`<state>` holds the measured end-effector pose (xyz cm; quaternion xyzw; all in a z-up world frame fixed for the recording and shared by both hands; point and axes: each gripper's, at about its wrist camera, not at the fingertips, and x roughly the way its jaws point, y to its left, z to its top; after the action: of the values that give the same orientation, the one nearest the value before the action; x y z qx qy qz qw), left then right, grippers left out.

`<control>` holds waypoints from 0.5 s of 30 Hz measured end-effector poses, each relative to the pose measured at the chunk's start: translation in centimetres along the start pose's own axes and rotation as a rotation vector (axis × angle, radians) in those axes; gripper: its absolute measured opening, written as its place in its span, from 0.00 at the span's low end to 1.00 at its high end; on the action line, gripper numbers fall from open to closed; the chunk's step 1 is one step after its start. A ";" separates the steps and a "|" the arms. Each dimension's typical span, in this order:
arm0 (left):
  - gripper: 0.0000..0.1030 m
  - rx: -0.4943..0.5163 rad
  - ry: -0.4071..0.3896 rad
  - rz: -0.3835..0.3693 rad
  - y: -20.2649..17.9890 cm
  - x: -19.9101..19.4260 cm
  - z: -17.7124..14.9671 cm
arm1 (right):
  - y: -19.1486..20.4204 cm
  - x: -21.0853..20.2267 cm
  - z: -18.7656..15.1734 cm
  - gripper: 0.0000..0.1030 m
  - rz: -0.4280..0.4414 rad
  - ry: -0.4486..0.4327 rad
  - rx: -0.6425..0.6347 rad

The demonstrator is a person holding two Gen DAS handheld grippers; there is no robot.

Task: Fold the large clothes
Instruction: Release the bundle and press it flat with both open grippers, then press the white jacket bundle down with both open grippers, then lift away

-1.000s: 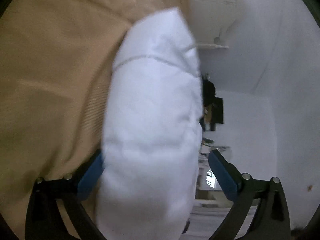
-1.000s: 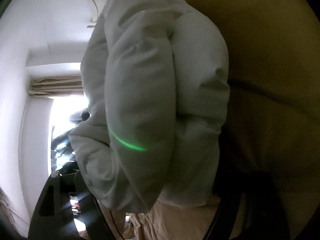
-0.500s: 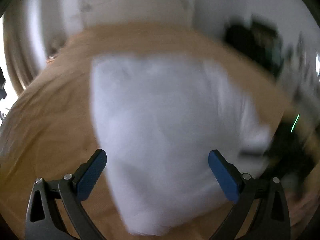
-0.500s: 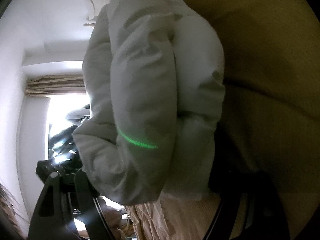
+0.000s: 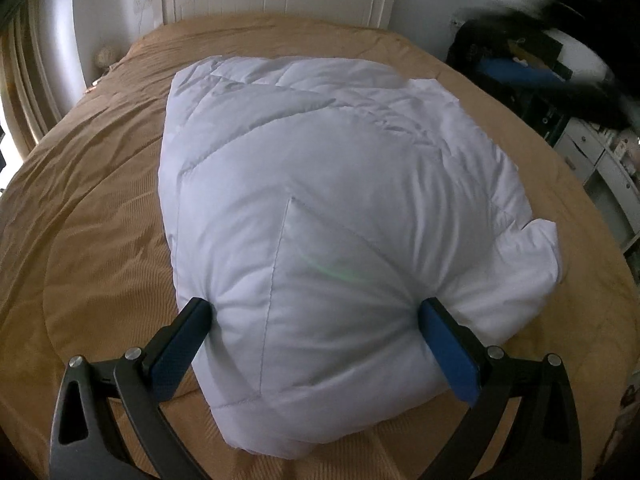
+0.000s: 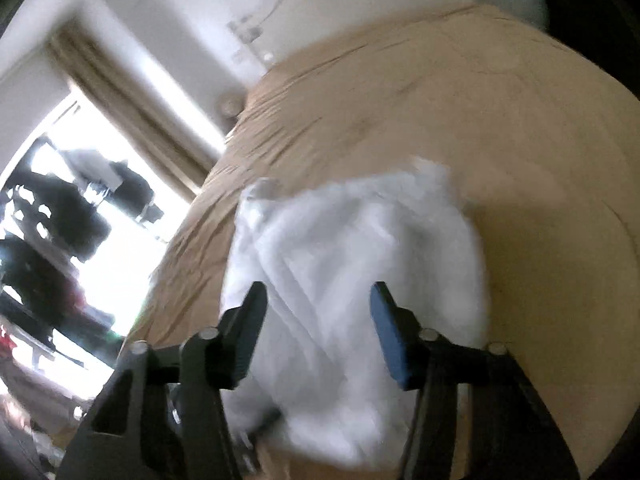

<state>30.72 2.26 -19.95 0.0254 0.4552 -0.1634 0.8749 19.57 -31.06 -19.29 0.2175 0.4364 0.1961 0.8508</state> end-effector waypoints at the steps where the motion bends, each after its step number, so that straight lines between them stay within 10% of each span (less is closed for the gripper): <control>1: 1.00 -0.001 0.002 -0.004 0.0 -0.1 -0.2 | 0.5 2.4 1.2 0.42 0.006 0.046 0.009; 5: 1.00 -0.010 0.003 -0.017 0.3 -0.1 -0.1 | -4.5 10.0 1.6 0.25 -0.219 0.179 0.051; 6: 1.00 -0.011 0.003 -0.021 0.3 -0.2 0.0 | -6.6 10.6 1.6 0.02 -0.271 0.185 0.087; 15: 1.00 -0.053 0.024 -0.027 0.5 0.0 0.3 | -1.6 -0.1 -2.8 0.04 -0.314 0.021 -0.055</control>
<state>31.14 2.63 -19.81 -0.0017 0.4702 -0.1626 0.8675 17.43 -31.91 -21.60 0.1212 0.4685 0.0749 0.8719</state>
